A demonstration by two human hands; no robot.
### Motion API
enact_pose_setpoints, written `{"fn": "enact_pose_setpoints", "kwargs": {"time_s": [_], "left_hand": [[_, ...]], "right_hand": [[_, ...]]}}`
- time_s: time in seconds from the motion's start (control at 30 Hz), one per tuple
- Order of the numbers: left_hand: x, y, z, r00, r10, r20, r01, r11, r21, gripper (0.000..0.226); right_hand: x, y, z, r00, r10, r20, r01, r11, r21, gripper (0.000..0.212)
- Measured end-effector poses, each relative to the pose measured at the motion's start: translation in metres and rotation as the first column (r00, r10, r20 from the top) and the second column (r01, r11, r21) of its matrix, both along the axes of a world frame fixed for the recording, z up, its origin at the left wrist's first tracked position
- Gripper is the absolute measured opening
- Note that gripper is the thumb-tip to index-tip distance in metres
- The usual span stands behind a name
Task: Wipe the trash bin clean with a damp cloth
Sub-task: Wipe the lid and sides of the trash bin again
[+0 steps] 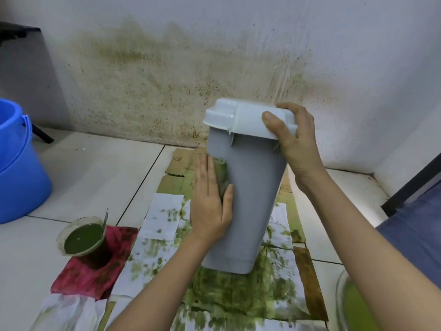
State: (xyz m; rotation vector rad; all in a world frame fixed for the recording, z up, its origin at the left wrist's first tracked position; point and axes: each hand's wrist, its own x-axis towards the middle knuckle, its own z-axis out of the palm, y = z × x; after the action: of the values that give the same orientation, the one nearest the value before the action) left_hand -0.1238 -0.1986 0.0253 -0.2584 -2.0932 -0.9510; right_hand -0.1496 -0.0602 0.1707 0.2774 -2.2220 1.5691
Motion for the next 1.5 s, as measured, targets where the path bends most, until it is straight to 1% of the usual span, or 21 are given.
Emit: {"fn": "enact_pose_setpoints", "kwargs": {"time_s": [0.07,0.13,0.17,0.2,0.27,0.3,0.33,0.4,0.43,0.5,0.6,0.67,0.7,0.83,0.9,1.0,1.07,1.13,1.23,1.33,1.5], "left_hand": [[-0.004,0.009,-0.009,0.985,0.072,-0.159,-0.114,0.954,-0.278,0.063],[0.005,0.008,-0.044,0.966,0.007,-0.258,-0.156,0.814,-0.56,0.064],[0.014,0.002,-0.068,0.96,-0.09,-0.266,-0.135,0.681,-0.72,0.066],[0.023,-0.008,-0.092,0.95,-0.208,-0.233,-0.103,0.494,-0.863,0.071],[0.038,-0.037,-0.13,0.918,-0.382,-0.11,-0.072,0.112,-0.991,0.084],[0.041,-0.051,-0.139,0.909,-0.408,-0.088,-0.096,0.001,-0.995,0.088],[0.04,-0.06,-0.143,0.904,-0.416,-0.097,-0.129,-0.05,-0.99,0.087],[0.029,-0.067,-0.134,0.87,-0.468,-0.158,-0.182,-0.005,-0.983,0.077],[0.023,-0.065,-0.122,0.863,-0.471,-0.184,-0.171,0.071,-0.983,0.073],[0.012,-0.051,-0.085,0.88,-0.391,-0.271,-0.135,0.341,-0.93,0.065],[-0.005,-0.017,-0.02,0.92,-0.093,-0.38,-0.183,0.757,-0.627,0.056],[-0.013,0.003,0.009,0.936,0.074,-0.343,-0.206,0.908,-0.366,0.055],[-0.014,0.01,0.016,0.938,0.111,-0.328,-0.205,0.941,-0.269,0.056],[-0.001,0.017,0.001,0.966,0.104,-0.236,-0.128,0.988,-0.09,0.051],[0.016,0.018,-0.005,0.994,0.094,-0.049,-0.083,0.978,0.193,0.052],[0.03,0.018,0.002,0.989,0.092,0.113,-0.139,0.825,0.548,0.062],[0.034,0.017,0.024,0.985,0.085,0.15,-0.167,0.684,0.71,0.051],[0.039,0.01,0.044,0.982,0.051,0.182,-0.181,0.533,0.827,0.034],[0.058,0.0,0.051,0.967,0.003,0.254,-0.231,0.428,0.874,0.054],[0.088,-0.004,0.054,0.961,-0.008,0.275,-0.236,0.492,0.838,0.05],[0.12,-0.014,0.071,0.977,0.038,0.212,-0.159,0.792,0.59,0.054]], "right_hand": [[-0.002,0.002,0.0,1.0,-0.005,0.007,0.005,1.0,-0.011,0.044],[-0.001,0.002,0.001,1.0,-0.005,0.004,0.005,1.0,-0.009,0.043],[-0.001,0.003,0.001,1.0,0.0,0.001,0.0,1.0,-0.001,0.043],[0.0,0.003,0.001,1.0,0.008,0.0,-0.008,1.0,0.006,0.044],[0.005,0.005,-0.002,1.0,0.021,0.014,-0.021,1.0,0.014,0.045],[0.008,0.007,-0.004,1.0,0.026,0.012,-0.027,0.999,0.019,0.045],[0.01,0.008,-0.006,0.999,0.033,0.005,-0.033,0.999,0.026,0.045],[0.012,0.009,-0.006,0.999,0.053,0.009,-0.053,0.998,0.021,0.046],[0.011,0.009,-0.005,0.998,0.06,0.018,-0.06,0.998,0.013,0.045],[0.008,0.009,-0.004,0.999,0.049,0.019,-0.049,0.999,0.007,0.045],[0.006,0.006,-0.005,1.0,0.021,0.008,-0.021,1.0,-0.015,0.046],[0.005,0.002,-0.004,1.0,0.02,0.001,-0.02,1.0,-0.019,0.045],[0.007,0.001,-0.003,1.0,0.018,0.002,-0.018,1.0,-0.017,0.045],[0.02,0.002,-0.011,1.0,0.007,-0.017,-0.007,1.0,-0.003,0.048],[0.033,0.001,-0.02,0.999,0.008,-0.041,-0.007,1.0,0.03,0.048],[0.053,-0.002,-0.033,0.996,-0.015,-0.083,0.021,0.997,0.075,0.048],[0.064,-0.004,-0.039,0.997,-0.015,-0.081,0.021,0.997,0.078,0.052],[0.08,-0.003,-0.05,0.997,-0.007,-0.077,0.014,0.996,0.093,0.055],[0.107,-0.002,-0.068,0.998,0.014,-0.064,-0.005,0.99,0.139,0.061],[0.119,-0.003,-0.07,1.0,-0.005,-0.003,0.006,0.988,0.153,0.062],[0.127,-0.002,-0.057,0.989,-0.013,0.15,-0.021,0.975,0.222,0.066]]}}
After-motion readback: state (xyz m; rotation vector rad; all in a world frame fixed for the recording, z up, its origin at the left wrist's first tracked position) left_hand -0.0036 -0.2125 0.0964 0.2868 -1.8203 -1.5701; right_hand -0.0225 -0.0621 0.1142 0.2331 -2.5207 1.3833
